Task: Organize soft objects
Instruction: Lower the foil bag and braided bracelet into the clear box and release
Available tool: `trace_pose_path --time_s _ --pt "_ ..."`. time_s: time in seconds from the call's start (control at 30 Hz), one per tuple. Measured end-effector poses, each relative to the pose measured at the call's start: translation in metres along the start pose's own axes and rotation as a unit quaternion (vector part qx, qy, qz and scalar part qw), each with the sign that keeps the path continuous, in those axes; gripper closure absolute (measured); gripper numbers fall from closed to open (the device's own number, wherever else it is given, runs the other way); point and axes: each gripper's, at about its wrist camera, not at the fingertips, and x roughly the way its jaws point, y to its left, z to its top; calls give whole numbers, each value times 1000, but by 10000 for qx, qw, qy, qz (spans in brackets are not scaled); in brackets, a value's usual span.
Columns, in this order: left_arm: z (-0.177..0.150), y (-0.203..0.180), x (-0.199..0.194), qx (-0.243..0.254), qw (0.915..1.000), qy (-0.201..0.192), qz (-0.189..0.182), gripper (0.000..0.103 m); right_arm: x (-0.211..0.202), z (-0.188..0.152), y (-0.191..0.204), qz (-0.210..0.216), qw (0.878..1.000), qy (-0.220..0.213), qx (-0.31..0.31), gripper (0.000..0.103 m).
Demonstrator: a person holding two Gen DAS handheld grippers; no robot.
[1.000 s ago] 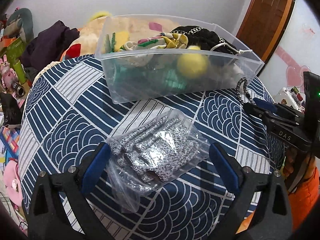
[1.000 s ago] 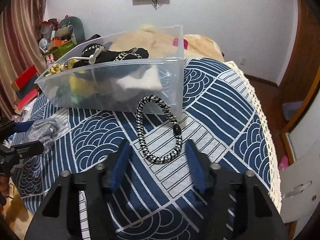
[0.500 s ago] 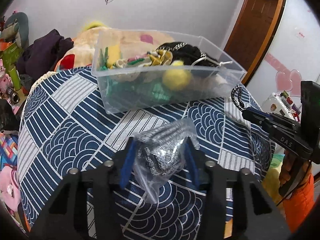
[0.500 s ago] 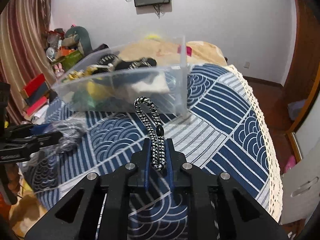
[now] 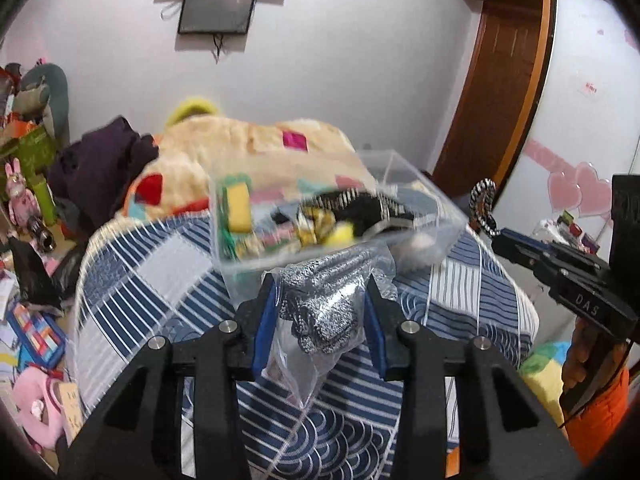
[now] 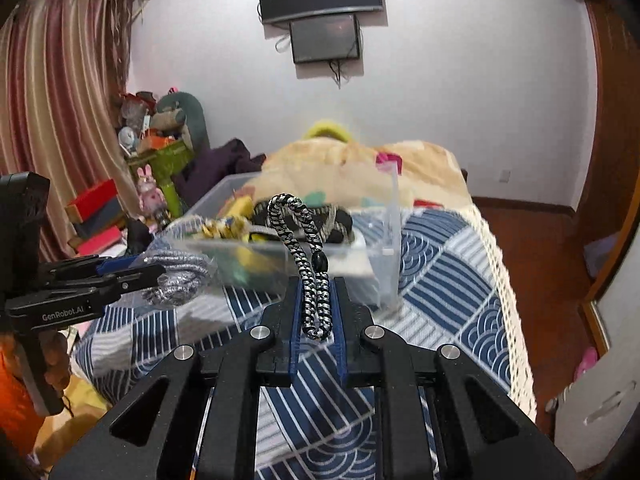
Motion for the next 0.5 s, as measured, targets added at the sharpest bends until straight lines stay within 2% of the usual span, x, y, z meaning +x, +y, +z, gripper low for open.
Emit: trace_pose_path --time_s 0.23,0.4,0.5 --pt "30 9 -14 -68 9986 -502 174 63 4 20 6 55 9996 -259 -79 90" --pt "45 12 -5 -36 9978 -614 264 63 19 33 6 -30 9996 -273 -81 90" --pt "48 12 8 -37 9981 -546 278 63 33 38 3 -108 9998 -168 -67 90"
